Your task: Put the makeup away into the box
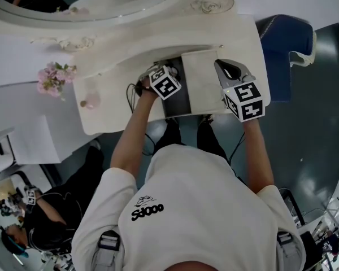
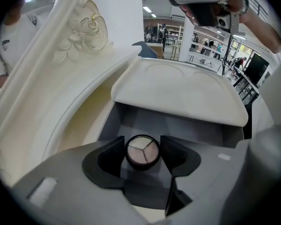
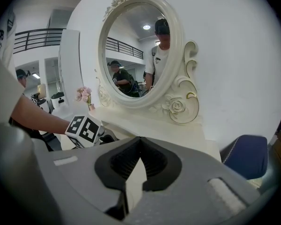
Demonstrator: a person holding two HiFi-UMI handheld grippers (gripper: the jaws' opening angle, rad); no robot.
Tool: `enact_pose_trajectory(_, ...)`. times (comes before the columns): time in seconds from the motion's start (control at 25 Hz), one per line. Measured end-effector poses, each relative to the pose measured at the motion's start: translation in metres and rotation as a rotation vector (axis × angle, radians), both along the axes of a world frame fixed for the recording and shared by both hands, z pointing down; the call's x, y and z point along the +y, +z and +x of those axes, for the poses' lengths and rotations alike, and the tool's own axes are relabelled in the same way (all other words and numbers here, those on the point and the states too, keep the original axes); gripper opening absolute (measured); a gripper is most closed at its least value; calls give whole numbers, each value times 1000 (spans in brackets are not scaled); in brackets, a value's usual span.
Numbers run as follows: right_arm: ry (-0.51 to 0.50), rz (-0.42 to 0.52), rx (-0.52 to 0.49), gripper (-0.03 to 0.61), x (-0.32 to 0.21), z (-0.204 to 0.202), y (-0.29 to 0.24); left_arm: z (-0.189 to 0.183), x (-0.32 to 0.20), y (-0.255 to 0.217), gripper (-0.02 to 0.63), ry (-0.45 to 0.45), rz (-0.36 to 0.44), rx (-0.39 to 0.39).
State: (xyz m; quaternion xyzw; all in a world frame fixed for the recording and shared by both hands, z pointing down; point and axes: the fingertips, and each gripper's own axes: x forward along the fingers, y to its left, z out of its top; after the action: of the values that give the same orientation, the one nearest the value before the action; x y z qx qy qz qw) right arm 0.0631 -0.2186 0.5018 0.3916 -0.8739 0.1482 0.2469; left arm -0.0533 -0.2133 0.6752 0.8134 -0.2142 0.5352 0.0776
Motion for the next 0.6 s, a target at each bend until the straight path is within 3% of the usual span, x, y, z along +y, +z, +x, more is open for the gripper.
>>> enact_pose_trajectory(0.28, 0, 21, 9, 2, -3, -3, -11, -1, 3, -9, 282, -13, 9, 65)
enact_pose_trajectory(0.48, -2, 80, 13, 2, -16, -7, -36, -16, -10, -61, 244, -119, 78, 225)
enact_pose_trajectory(0.6, -7, 131, 12, 2, -26, -13, -59, -35, -23, -104, 177, -214, 158, 325)
